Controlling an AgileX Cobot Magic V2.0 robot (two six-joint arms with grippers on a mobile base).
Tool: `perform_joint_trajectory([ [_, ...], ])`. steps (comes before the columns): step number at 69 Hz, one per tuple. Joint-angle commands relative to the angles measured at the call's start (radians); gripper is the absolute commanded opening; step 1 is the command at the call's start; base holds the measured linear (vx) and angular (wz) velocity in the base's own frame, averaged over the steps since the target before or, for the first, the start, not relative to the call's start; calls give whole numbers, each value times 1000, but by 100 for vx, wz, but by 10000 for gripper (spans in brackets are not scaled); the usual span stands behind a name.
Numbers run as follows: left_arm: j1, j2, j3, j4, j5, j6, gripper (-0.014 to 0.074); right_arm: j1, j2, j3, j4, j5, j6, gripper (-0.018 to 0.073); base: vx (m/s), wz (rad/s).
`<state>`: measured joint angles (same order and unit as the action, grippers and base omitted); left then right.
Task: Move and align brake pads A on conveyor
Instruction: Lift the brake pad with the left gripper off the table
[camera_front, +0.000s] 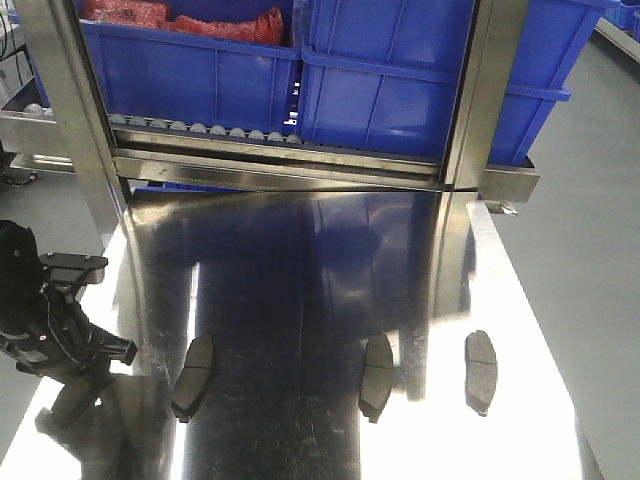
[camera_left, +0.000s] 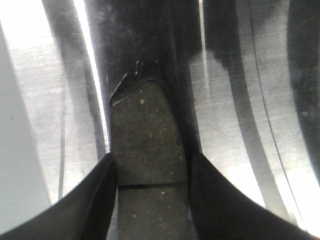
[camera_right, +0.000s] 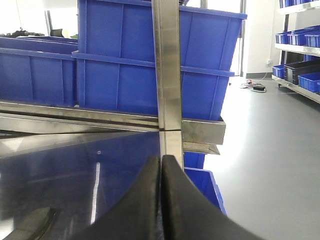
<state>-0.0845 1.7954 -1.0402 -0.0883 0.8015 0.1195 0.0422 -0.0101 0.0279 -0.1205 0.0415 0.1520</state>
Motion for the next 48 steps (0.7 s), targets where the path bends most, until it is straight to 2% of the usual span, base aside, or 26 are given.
perform_joint_trajectory([
  [1, -6, -40, -7, -23, 19, -5, -8, -7, -14, 12, -9, -72, -6, -11, 0, 0],
  [20, -6, -216, 70, -30, -32, -6, -6, -7, -14, 12, -9, -72, -6, -11, 0, 0],
  [48, -6, -666, 278, -72, -140, -7, -6, -7, -14, 12, -9, -72, -6, -11, 0, 0],
])
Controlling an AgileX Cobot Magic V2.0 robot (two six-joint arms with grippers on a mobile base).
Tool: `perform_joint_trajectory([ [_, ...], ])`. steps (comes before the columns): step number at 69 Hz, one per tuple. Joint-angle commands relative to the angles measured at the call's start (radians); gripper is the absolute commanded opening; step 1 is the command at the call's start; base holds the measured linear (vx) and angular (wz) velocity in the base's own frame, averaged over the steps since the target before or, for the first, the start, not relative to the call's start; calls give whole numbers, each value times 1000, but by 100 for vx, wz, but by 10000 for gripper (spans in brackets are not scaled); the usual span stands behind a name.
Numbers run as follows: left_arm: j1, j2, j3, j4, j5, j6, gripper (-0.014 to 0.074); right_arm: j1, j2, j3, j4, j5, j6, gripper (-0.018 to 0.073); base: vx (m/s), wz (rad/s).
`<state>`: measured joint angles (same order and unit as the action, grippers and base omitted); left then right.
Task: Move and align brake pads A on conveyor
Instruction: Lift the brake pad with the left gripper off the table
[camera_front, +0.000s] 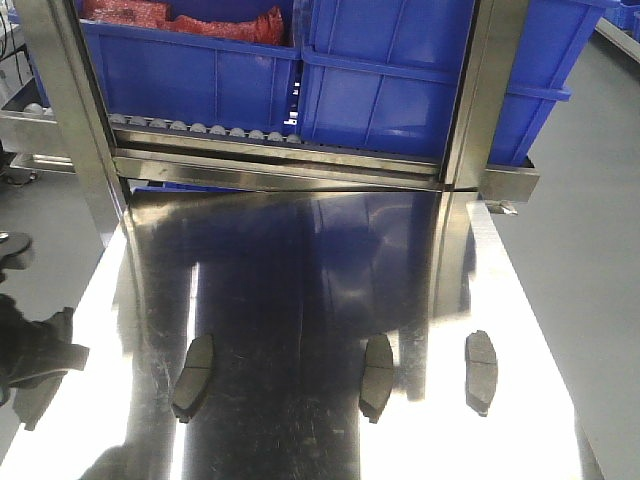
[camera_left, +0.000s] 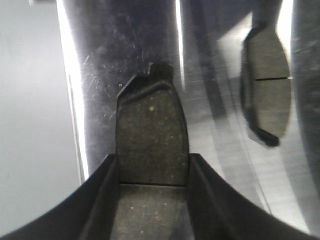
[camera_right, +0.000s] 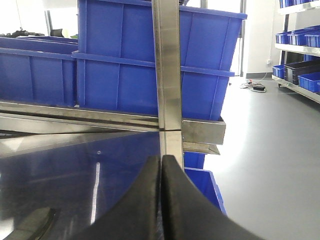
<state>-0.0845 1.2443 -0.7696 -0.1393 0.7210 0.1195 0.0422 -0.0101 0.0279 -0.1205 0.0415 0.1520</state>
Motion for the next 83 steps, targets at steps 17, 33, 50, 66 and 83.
perform_joint_trajectory([
  [17, -6, -401, 103, -40, -57, -14, -6, -7, -14, 12, -9, -72, -6, -11, 0, 0],
  [33, -6, -655, 200, -47, -88, -14, -6, -7, -14, 12, -9, -72, -6, -11, 0, 0],
  [50, -6, -794, 260, -46, -149, -14, -6, -7, -14, 12, -9, -72, -6, -11, 0, 0],
  [66, -6, -809, 260, -46, -149, -14, -6, -7, -13, 12, -9, -72, -6, -11, 0, 0],
  [83, -6, -809, 260, -46, -149, -14, -6, -7, -13, 12, -9, -72, -6, -11, 0, 0],
])
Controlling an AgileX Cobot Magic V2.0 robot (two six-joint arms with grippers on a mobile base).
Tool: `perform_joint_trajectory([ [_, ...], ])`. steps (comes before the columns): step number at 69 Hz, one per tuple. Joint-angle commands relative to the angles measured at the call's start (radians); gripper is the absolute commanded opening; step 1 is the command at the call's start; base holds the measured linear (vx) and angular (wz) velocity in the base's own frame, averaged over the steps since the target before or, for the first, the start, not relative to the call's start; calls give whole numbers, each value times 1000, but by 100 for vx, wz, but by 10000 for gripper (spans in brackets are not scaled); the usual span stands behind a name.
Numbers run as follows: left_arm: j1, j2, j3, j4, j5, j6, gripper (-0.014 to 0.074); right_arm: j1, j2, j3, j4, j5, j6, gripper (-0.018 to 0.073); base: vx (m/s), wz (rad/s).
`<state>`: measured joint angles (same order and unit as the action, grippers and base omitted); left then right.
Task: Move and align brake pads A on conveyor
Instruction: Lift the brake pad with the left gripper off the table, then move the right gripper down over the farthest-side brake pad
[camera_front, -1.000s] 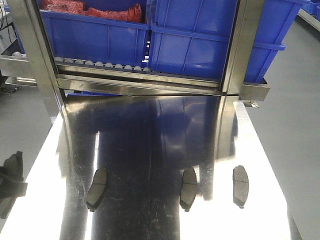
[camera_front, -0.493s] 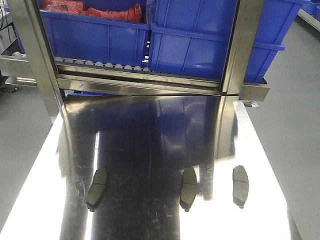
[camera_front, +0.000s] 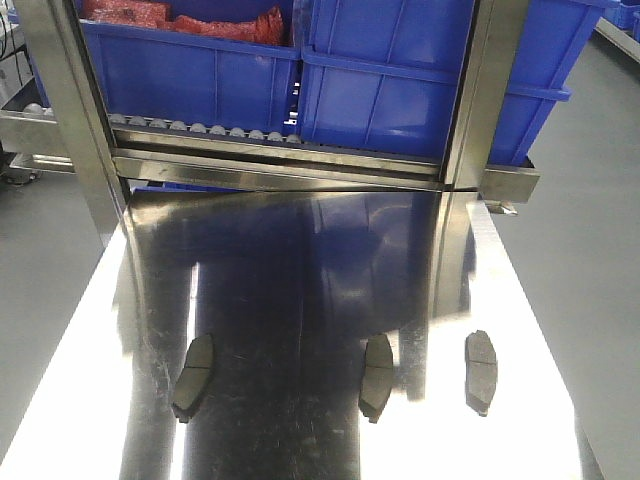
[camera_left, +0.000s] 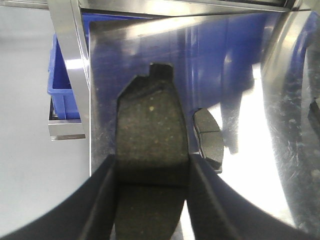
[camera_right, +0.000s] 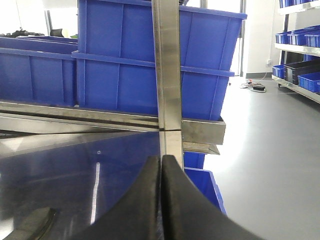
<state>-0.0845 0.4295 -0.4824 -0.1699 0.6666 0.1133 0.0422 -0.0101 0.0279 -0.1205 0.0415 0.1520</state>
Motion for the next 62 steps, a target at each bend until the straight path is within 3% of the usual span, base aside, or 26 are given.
perform_joint_trajectory([
  [1, -6, 6, -28, -16, -94, -8, -6, -7, -13, 12, -9, -72, -6, -11, 0, 0],
  [37, -6, 6, -28, -16, -94, -8, -6, -7, -13, 12, -9, -73, -6, -11, 0, 0],
  [49, -6, 6, -28, -16, -94, -8, -6, -7, -13, 7, -5, -136, 3, -11, 0, 0],
  [56, -6, 6, -28, -16, -94, -8, -6, -7, -9, -26, -16, -168, -2, -11, 0, 0],
  [62, -6, 6, -28, -16, -94, -8, -6, -7, 31, -100, -11, -117, -1, -11, 0, 0],
])
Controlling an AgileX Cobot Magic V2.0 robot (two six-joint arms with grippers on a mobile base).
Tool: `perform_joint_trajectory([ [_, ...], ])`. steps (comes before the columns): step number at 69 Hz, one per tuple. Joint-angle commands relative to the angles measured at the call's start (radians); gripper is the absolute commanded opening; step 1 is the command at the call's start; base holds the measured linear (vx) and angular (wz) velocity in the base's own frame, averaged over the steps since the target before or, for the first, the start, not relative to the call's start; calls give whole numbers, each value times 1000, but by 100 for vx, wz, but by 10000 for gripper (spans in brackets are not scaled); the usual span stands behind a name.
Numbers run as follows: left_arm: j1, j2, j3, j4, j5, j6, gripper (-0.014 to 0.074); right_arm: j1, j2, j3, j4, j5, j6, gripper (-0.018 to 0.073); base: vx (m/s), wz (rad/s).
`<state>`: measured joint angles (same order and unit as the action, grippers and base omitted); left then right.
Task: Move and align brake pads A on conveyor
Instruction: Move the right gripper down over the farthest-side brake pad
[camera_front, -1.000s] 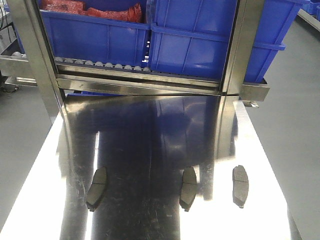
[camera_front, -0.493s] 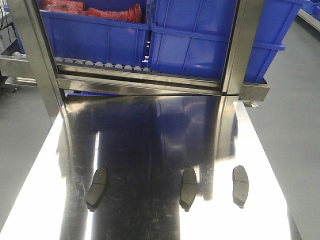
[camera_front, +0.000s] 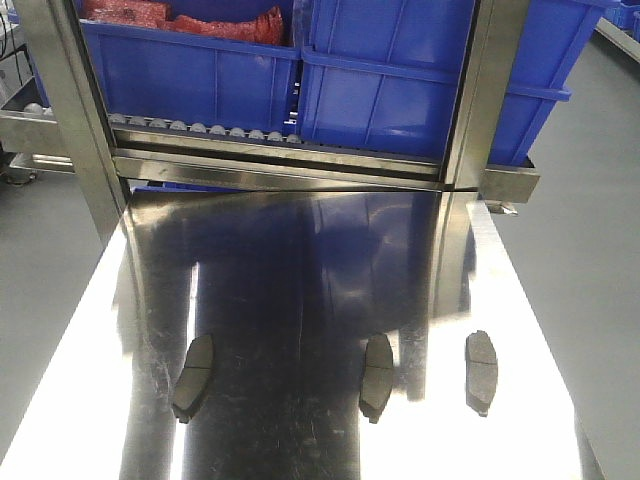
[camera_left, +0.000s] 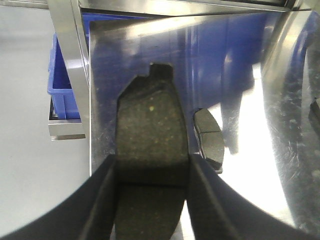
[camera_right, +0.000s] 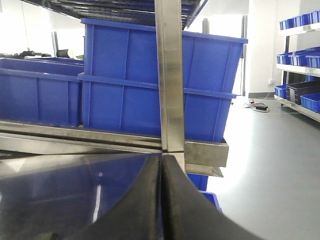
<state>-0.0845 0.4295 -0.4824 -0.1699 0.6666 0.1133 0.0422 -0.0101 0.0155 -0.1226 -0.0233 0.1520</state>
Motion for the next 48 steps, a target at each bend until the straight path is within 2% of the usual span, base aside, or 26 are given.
perform_joint_trajectory([
  [1, -6, 6, -28, -16, -94, -8, -6, -7, 41, -101, -8, -40, -1, -11, 0, 0],
  [23, -6, 6, -28, -16, -94, -8, -6, -7, 456, -393, -7, 260, -2, -11, 0, 0],
  [33, -6, 6, -28, -16, -94, -8, -6, -7, 658, -537, -7, 443, -5, -11, 0, 0],
  [41, -6, 6, -28, -16, -94, -8, -6, -7, 760, -646, 29, 628, -5, -11, 0, 0],
  [48, -6, 6, -28, -16, -94, -8, -6, -7, 816, -685, 56, 718, -5, -11, 0, 0],
])
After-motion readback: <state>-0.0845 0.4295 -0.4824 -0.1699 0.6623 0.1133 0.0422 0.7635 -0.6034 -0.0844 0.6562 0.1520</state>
